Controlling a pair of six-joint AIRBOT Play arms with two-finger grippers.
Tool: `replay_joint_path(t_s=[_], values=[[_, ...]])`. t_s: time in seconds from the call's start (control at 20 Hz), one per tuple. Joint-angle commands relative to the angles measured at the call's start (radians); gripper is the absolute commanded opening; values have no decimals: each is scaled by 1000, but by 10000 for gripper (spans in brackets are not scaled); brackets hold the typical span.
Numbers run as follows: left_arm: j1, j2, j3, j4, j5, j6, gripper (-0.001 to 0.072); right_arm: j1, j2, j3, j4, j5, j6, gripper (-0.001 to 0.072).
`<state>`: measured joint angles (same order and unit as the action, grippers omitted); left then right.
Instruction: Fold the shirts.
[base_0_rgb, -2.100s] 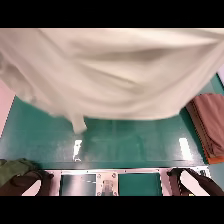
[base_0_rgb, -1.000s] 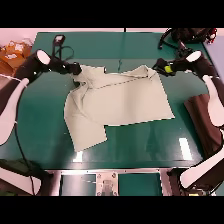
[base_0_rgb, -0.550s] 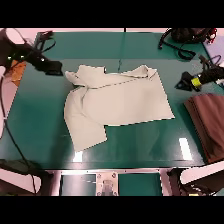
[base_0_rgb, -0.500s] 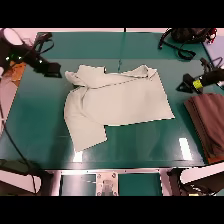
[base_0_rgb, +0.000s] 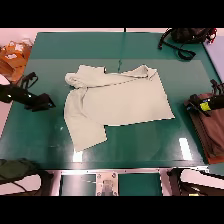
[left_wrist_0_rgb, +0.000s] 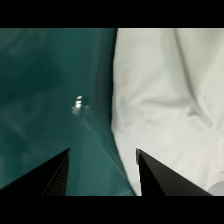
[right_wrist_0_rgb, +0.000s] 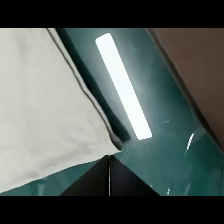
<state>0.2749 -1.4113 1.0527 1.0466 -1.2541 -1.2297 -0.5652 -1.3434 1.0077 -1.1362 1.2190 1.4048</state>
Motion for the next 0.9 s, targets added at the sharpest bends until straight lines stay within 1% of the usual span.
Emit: replay_joint_path(t_s=[0.0, 0.25, 0.3, 0.35, 0.4, 0.45, 0.5, 0.55, 0.65, 0.75, 0.8, 0.85], values=[[3, -80, -69, -173, 60, 79, 474, -5, 21, -54, 2, -48, -3, 17], [-63, -188, -71, -177, 37, 80, 474, -5, 15, -53, 2, -49, -2, 23], [-77, -195, -71, -179, 55, 82, 474, -5, 15, -53, 2, -48, 1, 74], [-88, -197, -71, -181, 76, 87, 457, -5, 15, -53, 2, -48, 1, 169], [-94, -197, -71, -185, 96, 88, 325, -5, 15, -53, 2, -48, 1, 217], [-94, -197, -71, -191, 103, 103, 164, -5, 15, -53, 2, -44, 1, 227], [-90, -196, -71, -187, 100, 115, 24, -6, 15, -54, 1, -36, 3, 283], [-88, -196, -70, -177, 91, 113, 27, -8, 15, -54, -1, -26, 13, 359], [-88, -191, -62, -124, 56, 112, 26, -22, 15, -58, -15, -1, 37, 373], [-88, -177, -62, -79, 36, 112, 26, -58, 15, -91, -17, 12, 84, 374], [-88, -173, -62, -78, 31, 112, 26, -67, 15, -120, -17, 9, 84, 375], [-88, -173, -62, -79, 31, 112, 26, -67, 15, -158, -15, -7, 84, 414]])
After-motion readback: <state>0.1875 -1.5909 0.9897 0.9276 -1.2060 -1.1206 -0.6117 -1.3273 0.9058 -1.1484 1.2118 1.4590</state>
